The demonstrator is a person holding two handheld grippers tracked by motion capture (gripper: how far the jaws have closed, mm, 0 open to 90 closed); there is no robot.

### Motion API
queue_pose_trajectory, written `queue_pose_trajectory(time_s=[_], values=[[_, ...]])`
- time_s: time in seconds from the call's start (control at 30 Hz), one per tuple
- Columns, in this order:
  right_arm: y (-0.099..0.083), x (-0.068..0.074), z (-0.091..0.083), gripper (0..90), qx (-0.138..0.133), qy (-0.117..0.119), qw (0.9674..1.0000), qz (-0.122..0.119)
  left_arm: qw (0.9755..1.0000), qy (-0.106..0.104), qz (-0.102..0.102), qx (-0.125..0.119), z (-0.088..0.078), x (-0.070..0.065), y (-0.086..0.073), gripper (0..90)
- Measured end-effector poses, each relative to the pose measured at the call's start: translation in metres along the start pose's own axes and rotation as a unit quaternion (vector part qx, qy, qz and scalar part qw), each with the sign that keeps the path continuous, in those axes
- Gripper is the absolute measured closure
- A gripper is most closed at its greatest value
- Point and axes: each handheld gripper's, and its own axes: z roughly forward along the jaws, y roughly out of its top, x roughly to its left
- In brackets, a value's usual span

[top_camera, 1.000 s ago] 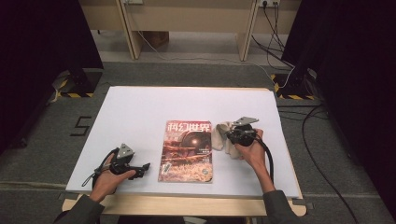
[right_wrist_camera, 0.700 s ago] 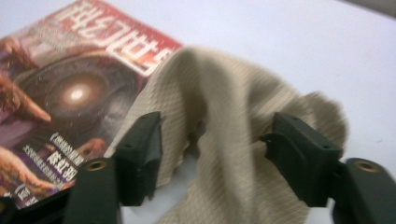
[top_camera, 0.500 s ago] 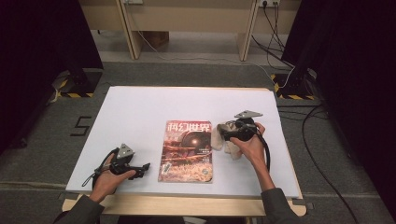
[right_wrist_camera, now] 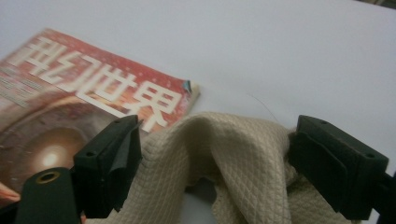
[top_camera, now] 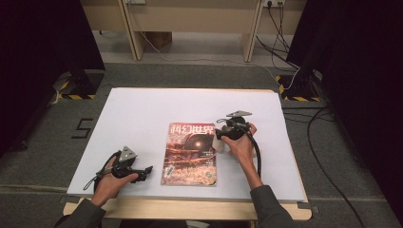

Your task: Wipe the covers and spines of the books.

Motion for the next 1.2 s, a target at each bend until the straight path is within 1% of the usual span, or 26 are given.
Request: queue_pose_trajectory(time_s=[0.03,0.07,0.1,0.17,0.27,0.37,0.43,0.5,0.53,0.57,0.63,0.67,0.7,0.73,0.77,0.8,0.83,0.87,0.9,1.0,1.03,1.07,1.1,1.13,1.17,1.2], values=[[-0.002,0.000,0.002,19.5,0.005,-0.006,1.0000,-0.002,1.0000,0.000,0.000,0.000,0.000,0.000,0.000,13.6],[-0.005,-0.002,0.005,24.6,0.017,-0.017,0.9996,-0.013,1.0000,0.001,0.001,0.002,0.000,0.000,0.000,13.6],[-0.005,-0.002,0.005,24.6,0.017,-0.017,0.9996,-0.013,1.0000,0.001,0.001,0.002,0.000,0.000,0.000,13.7],[-0.008,-0.006,0.008,29.2,0.025,-0.018,0.9995,-0.008,1.0000,0.001,0.001,0.001,0.000,0.000,0.000,13.7],[-0.016,-0.016,0.010,26.1,0.045,-0.021,0.9987,0.009,1.0000,0.000,0.000,0.000,0.000,0.000,0.000,13.6],[-0.019,-0.021,0.010,26.1,0.048,-0.015,0.9985,0.023,1.0000,0.000,0.000,0.000,0.000,0.000,0.000,13.7],[-0.023,-0.024,0.012,26.9,0.056,-0.012,0.9980,0.026,1.0000,0.000,0.000,0.001,0.000,0.000,0.000,13.6],[-0.023,-0.025,0.012,27.0,0.055,-0.012,0.9981,0.025,1.0000,0.001,0.000,0.000,0.000,0.000,0.000,13.7],[-0.023,-0.024,0.011,27.5,0.058,-0.013,0.9979,0.025,1.0000,0.001,0.000,0.000,0.000,0.000,0.000,13.7],[-0.022,-0.023,0.012,30.1,0.062,-0.016,0.9978,0.017,1.0000,0.000,0.000,0.000,0.000,0.000,0.000,13.7],[-0.023,-0.022,0.011,38.3,0.066,-0.030,0.9973,-0.011,1.0000,0.000,0.000,0.000,0.000,0.000,0.000,13.6],[-0.023,-0.022,0.010,44.7,0.064,-0.026,0.9975,-0.014,1.0000,0.001,0.000,0.001,0.000,0.000,0.000,13.7],[-0.024,-0.023,0.009,55.8,0.062,-0.024,0.9975,-0.022,1.0000,0.001,0.000,0.000,0.000,0.000,0.000,13.7],[-0.024,-0.023,0.007,61.7,0.061,-0.021,0.9974,-0.032,1.0000,0.000,0.000,0.000,0.000,0.000,0.000,13.7],[-0.026,-0.025,0.005,72.4,0.055,-0.016,0.9976,-0.040,1.0000,0.000,0.000,0.000,0.000,0.000,0.000,13.7],[-0.026,-0.025,0.005,72.4,0.055,-0.016,0.9976,-0.040,1.0000,0.000,0.000,0.000,0.000,0.000,0.000,13.7],[-0.027,-0.028,0.004,80.3,0.047,-0.004,0.9981,-0.040,1.0000,0.001,0.000,0.001,0.000,0.000,0.000,13.7],[-0.027,-0.028,0.004,80.3,0.047,-0.004,0.9981,-0.040,1.0000,0.001,0.000,0.001,0.000,0.000,0.000,13.7],[-0.027,-0.029,0.003,81.7,0.042,0.002,0.9983,-0.041,1.0000,0.000,0.000,0.000,0.000,0.000,0.000,13.7],[-0.025,-0.029,-0.003,83.3,0.028,0.007,0.9985,-0.047,1.0000,0.000,0.000,0.001,0.000,0.000,0.000,13.7],[-0.023,-0.029,-0.006,83.5,0.020,0.009,0.9984,-0.052,1.0000,0.000,0.000,0.000,0.000,0.000,0.000,13.7],[-0.017,-0.030,-0.014,83.6,0.002,0.012,0.9985,-0.054,1.0000,0.000,0.000,0.000,0.000,0.000,0.000,13.7],[-0.017,-0.030,-0.014,83.6,0.002,0.012,0.9985,-0.054,1.0000,0.000,0.000,0.001,0.000,0.000,0.000,13.7],[-0.015,-0.029,-0.019,83.6,-0.009,0.014,0.9986,-0.051,1.0000,0.000,-0.001,0.001,0.000,0.000,0.000,13.7],[-0.009,-0.029,-0.028,83.7,-0.026,0.018,0.9978,-0.058,1.0000,0.000,0.000,0.001,0.000,0.000,0.000,13.6],[-0.007,-0.028,-0.033,83.7,-0.035,0.020,0.9976,-0.057,1.0000,0.000,0.000,0.000,0.000,0.000,0.000,13.7]])
